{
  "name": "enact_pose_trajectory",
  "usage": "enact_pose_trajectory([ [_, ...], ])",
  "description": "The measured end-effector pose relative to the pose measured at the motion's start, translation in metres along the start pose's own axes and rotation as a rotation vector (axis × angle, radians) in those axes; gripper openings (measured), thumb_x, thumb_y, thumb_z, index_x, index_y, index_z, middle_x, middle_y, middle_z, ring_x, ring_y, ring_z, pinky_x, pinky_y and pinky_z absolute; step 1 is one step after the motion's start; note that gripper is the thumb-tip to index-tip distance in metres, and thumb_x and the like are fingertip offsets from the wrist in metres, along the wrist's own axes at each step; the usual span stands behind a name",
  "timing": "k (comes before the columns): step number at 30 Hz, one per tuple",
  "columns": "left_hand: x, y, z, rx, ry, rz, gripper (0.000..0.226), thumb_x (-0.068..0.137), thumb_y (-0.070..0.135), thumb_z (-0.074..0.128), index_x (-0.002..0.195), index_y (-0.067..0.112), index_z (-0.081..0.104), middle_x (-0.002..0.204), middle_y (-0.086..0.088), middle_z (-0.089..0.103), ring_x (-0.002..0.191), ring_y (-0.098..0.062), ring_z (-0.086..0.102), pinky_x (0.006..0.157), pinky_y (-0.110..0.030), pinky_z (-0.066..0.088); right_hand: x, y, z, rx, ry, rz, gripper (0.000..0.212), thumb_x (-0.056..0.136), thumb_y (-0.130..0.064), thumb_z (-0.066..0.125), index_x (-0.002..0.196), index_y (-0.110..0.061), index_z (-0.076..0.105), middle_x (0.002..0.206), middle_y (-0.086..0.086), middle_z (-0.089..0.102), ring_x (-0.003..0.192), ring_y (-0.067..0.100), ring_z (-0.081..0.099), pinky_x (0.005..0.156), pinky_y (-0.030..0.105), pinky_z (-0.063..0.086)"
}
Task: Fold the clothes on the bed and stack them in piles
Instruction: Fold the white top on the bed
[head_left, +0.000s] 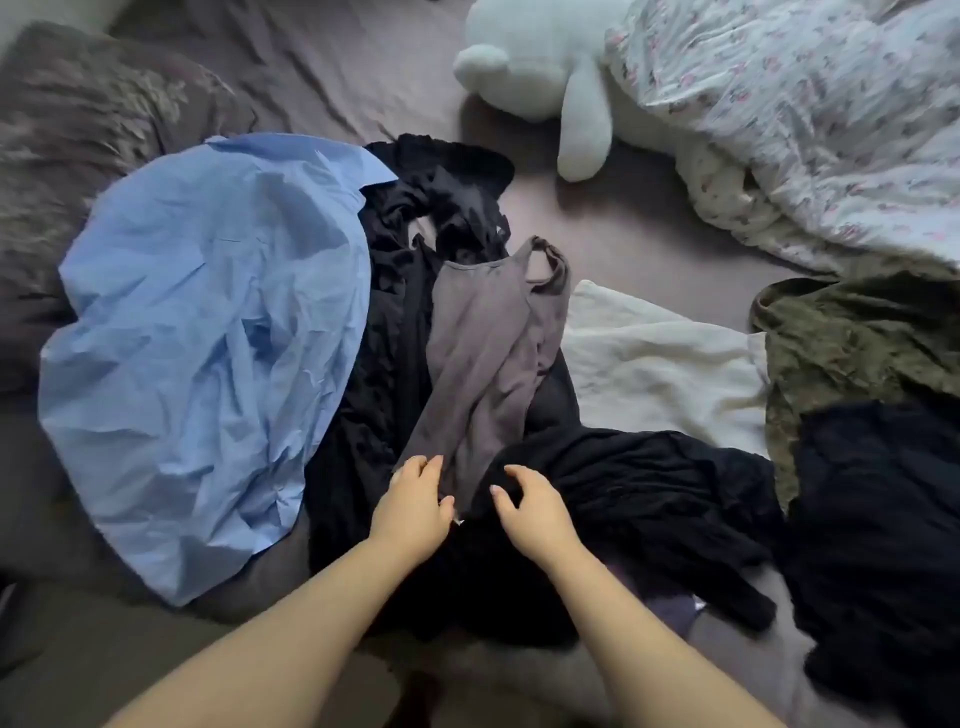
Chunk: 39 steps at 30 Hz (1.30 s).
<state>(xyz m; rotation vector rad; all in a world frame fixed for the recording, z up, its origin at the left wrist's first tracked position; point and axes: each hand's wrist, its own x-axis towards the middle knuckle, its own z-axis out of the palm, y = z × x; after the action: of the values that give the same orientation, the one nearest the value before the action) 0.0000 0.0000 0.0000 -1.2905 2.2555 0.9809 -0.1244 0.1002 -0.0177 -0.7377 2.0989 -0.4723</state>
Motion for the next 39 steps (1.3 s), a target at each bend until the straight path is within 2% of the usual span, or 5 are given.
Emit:
enact_pose_trajectory([
  [7, 0.050, -0.027, 0.001, -0.072, -0.056, 0.030, 0.074, 0.098, 0.025, 0.049, 0.153, 0.017, 0.000, 0.161, -0.006, -0.001, 0.148, -0.021, -0.004, 0.115, -0.033, 0.022, 0.067, -0.025, 0.030, 0.294, 0.153, 0.290, 0.090, 0.082, -0.029, 0.072, 0.151, -0.012, 0.017, 0.147, 0.012, 0.035, 0.132, 0.028, 0.042, 0.106, 0.042, 0.041],
  [15, 0.059, -0.039, 0.017, 0.048, 0.104, 0.023, 0.060, 0.099, 0.029, 0.046, 0.151, 0.017, 0.019, 0.130, 0.001, 0.045, 0.123, -0.016, 0.041, 0.103, -0.026, 0.033, 0.060, -0.032, 0.034, 0.281, 0.392, 0.212, 0.013, 0.092, -0.029, 0.059, 0.084, -0.020, 0.053, 0.084, -0.003, 0.049, 0.077, 0.013, 0.051, 0.074, 0.030, 0.041],
  [21, 0.015, -0.041, 0.022, -0.198, 0.171, 0.152, 0.018, 0.091, 0.016, 0.045, 0.073, 0.019, 0.044, 0.084, 0.006, 0.045, 0.087, -0.014, 0.045, 0.070, -0.021, 0.032, 0.006, -0.020, -0.003, 0.746, 0.469, 0.221, 0.020, 0.098, -0.015, 0.048, 0.084, -0.001, 0.049, 0.077, 0.003, 0.052, 0.075, 0.013, 0.046, 0.070, 0.030, 0.038],
  [30, -0.044, -0.056, 0.067, -0.368, -0.449, 0.064, 0.029, 0.077, 0.042, 0.047, 0.094, 0.028, 0.067, 0.096, 0.013, 0.069, 0.091, 0.000, 0.063, 0.091, -0.021, 0.047, -0.069, 0.082, 0.013, 0.494, 0.411, 0.564, 0.017, 0.089, -0.017, 0.065, 0.078, -0.011, 0.054, 0.064, 0.003, 0.058, 0.073, 0.027, 0.059, 0.066, 0.034, 0.040],
  [39, 0.061, 0.037, 0.036, -0.249, 0.083, 0.172, 0.044, 0.090, 0.039, 0.060, 0.127, 0.017, 0.054, 0.123, -0.003, 0.055, 0.115, -0.021, 0.054, 0.093, -0.030, 0.044, -0.027, 0.079, -0.001, 0.245, 0.424, 0.361, 0.030, 0.084, -0.020, 0.070, 0.111, -0.012, 0.060, 0.109, 0.008, 0.063, 0.103, 0.025, 0.059, 0.086, 0.029, 0.043],
])
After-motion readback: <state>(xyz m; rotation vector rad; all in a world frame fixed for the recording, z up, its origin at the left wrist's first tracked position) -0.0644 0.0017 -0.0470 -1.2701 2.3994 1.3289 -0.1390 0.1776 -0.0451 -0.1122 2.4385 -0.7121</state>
